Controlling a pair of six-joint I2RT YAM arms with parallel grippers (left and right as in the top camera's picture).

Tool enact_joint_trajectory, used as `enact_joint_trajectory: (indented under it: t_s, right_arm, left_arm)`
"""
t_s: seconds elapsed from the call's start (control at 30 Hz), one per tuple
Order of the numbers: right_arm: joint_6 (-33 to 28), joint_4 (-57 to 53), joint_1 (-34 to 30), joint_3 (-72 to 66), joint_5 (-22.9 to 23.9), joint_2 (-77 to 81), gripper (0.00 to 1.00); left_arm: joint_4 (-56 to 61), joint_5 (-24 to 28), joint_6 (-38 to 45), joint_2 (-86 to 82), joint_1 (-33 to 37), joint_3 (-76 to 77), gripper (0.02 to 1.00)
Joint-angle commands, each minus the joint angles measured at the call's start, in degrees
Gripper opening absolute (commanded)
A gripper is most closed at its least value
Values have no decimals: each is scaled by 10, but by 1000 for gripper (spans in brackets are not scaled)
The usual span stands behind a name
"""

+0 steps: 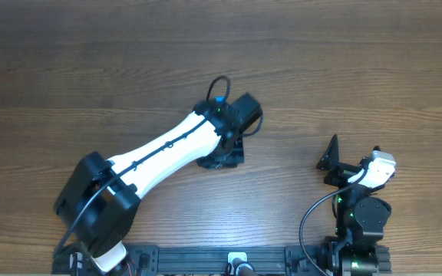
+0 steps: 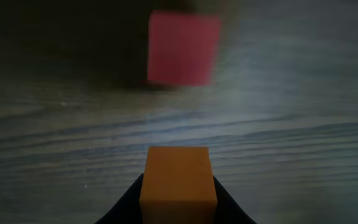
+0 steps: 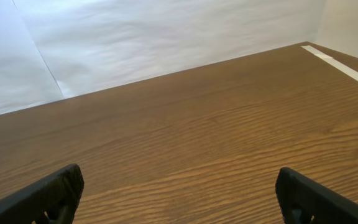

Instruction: Stack Cubes

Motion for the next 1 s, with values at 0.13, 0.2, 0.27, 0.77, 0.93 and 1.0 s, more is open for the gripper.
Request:
enact_joint_trajectory:
  t_s: [0.13,0.2,0.27,0.77,0.93,1.0]
  right_arm:
    - [-3,-12,2,3,10,-1,991]
    - [-3,-12,2,3,9,-1,991]
    - [-3,-12,2,3,9,-1,991]
    - [-3,-12,2,3,10,-1,991]
    - [-3,-12,2,3,9,-1,993]
    - [-3,-12,2,3,9,-1,991]
  left_arm:
    - [-4,-43,31,2,16,83,42]
    - [-4,-43,42,15,25,96,42]
    - [-6,-42,44,29,34,106,42]
    - [-26,-32,74,69,46,109,38]
    - [-27,-32,75,73,45,109,40]
    - [-27,-32,76,73,45,109,38]
